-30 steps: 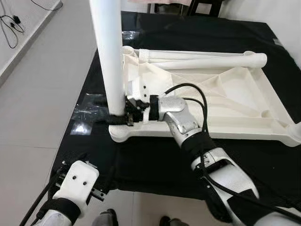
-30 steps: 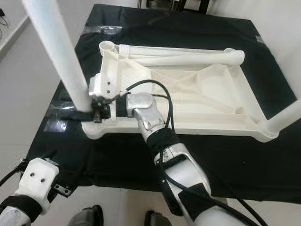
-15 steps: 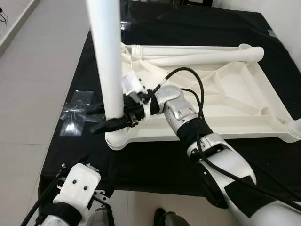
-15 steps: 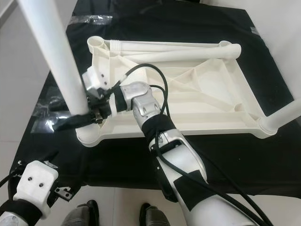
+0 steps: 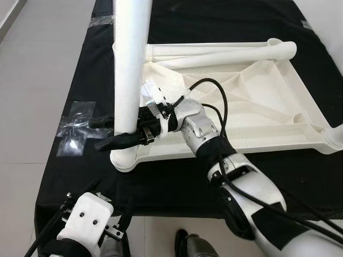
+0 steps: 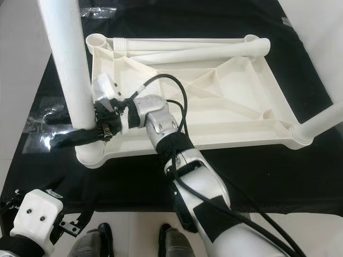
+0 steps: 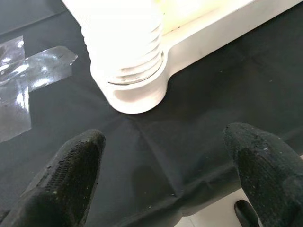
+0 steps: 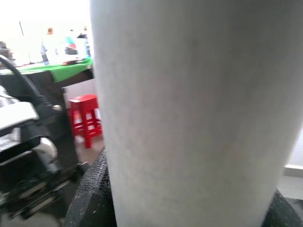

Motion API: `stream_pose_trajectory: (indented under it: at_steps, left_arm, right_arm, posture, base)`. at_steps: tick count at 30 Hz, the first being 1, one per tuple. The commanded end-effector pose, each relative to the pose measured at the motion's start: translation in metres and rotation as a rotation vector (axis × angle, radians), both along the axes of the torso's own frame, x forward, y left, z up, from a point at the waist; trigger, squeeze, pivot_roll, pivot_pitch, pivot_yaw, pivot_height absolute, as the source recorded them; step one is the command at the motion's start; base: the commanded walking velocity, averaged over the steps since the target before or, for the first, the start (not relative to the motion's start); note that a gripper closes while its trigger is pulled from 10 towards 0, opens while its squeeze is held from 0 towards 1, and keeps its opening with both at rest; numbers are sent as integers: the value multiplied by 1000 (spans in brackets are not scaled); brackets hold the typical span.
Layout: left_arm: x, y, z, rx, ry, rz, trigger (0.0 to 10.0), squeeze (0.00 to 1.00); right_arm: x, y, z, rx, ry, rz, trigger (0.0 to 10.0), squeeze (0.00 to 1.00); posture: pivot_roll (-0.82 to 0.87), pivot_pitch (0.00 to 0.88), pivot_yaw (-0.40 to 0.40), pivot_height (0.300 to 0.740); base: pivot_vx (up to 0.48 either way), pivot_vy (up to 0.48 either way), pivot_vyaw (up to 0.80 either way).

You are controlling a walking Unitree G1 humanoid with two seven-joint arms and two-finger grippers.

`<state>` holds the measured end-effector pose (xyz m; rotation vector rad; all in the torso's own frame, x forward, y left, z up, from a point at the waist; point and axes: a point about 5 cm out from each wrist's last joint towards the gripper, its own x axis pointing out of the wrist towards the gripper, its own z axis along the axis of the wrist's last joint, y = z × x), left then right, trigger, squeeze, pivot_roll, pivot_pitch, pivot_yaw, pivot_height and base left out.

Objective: Building children table

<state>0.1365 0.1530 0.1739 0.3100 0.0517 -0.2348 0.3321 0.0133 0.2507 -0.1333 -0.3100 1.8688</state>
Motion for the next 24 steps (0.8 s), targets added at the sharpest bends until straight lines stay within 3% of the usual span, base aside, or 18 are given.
stream_pose_trajectory:
  at_steps: [1, 2, 9, 24]
  left_arm:
    - [-4, -2, 0, -3, 16, -8, 10000, 0]
    - [-2, -1, -1, -4, 16, -10, 10000, 0]
    - [3, -1, -2, -2, 11, -11, 10000, 0]
    - [10, 0, -3, -1, 0, 1, 10000, 0]
  right_arm:
    - [1, -3, -37, -144, 72, -79, 10000, 0]
    - [0, -7, -41, -149, 76, -144, 10000, 0]
    - [-3, -11, -46, -198, 33, -194, 10000, 0]
    - [-7, -7, -36, -304, -114, -193, 10000, 0]
  posture:
    - [158, 377, -121, 740]
    - [148, 374, -118, 740]
    - [134, 360, -121, 740]
    - [133, 341, -136, 740]
  base:
    - [0, 0, 0]
    - [0, 0, 0]
    - [0, 0, 0]
    - [0, 0, 0]
